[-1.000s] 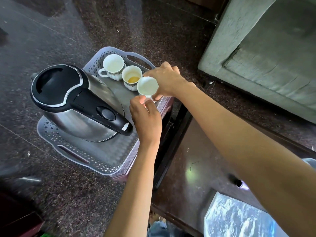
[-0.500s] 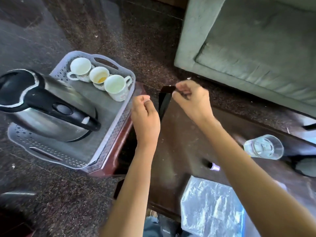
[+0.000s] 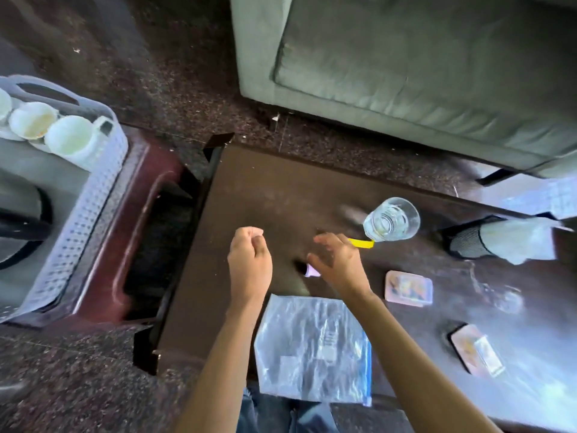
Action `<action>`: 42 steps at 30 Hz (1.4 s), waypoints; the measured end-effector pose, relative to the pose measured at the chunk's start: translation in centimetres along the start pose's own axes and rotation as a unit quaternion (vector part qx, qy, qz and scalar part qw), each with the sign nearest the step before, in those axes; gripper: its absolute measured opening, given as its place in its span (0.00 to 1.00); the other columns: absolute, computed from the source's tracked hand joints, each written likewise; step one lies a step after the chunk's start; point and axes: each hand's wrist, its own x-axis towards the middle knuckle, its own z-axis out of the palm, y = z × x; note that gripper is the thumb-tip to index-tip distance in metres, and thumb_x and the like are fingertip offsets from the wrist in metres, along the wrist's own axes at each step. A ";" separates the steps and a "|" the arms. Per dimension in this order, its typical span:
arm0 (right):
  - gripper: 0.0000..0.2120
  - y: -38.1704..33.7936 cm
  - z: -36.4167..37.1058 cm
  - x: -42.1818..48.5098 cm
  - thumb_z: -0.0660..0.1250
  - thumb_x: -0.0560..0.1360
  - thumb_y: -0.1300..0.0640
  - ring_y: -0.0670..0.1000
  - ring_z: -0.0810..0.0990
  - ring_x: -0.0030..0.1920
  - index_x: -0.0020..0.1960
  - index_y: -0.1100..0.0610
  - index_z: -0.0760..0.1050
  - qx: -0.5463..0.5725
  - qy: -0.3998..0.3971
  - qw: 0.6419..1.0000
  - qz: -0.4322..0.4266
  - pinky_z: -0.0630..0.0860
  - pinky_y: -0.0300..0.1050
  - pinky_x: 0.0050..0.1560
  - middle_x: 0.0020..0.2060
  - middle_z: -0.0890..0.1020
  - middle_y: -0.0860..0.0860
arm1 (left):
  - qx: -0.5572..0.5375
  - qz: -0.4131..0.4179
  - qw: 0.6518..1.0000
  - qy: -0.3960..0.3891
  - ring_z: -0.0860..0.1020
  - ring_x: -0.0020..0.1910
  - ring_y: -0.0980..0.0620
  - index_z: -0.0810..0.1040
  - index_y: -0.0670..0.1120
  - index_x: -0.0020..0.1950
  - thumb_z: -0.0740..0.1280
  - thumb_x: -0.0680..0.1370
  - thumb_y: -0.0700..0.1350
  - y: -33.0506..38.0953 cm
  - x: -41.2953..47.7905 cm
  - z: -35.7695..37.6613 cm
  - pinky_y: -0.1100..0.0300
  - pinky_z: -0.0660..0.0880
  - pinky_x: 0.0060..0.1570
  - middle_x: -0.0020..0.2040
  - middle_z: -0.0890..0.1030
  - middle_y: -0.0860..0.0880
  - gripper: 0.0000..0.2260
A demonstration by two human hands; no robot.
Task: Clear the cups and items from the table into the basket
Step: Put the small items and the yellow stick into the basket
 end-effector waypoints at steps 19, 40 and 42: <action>0.05 -5.2 1.3 1.6 0.66 0.74 0.65 0.52 0.77 0.41 0.48 0.62 0.80 -0.041 0.001 0.987 -0.154 0.73 0.42 0.47 0.43 0.81 0.56 | -0.014 -0.052 0.998 0.017 0.75 0.51 0.52 0.75 0.40 0.55 0.57 0.80 0.38 -1.2 1.7 -2.9 0.73 0.63 0.45 0.55 0.79 0.45 0.09; 0.13 -37.3 12.4 10.9 0.65 0.76 0.55 0.61 0.78 0.56 0.60 0.56 0.75 -0.325 -0.136 0.854 -0.383 0.74 0.49 0.50 0.56 0.78 0.58 | -0.158 -0.058 0.968 0.188 0.78 0.47 0.54 0.74 0.43 0.52 0.57 0.80 0.39 -3.3 8.2 -18.0 0.75 0.69 0.44 0.45 0.81 0.50 0.07; 0.13 -38.1 13.5 10.5 0.64 0.77 0.55 0.60 0.79 0.57 0.62 0.55 0.74 -0.417 -0.135 0.798 -0.414 0.73 0.48 0.48 0.57 0.78 0.58 | -0.165 -0.065 0.969 0.175 0.79 0.47 0.54 0.74 0.45 0.50 0.57 0.80 0.40 -3.5 8.3 -18.1 0.75 0.69 0.45 0.45 0.81 0.51 0.07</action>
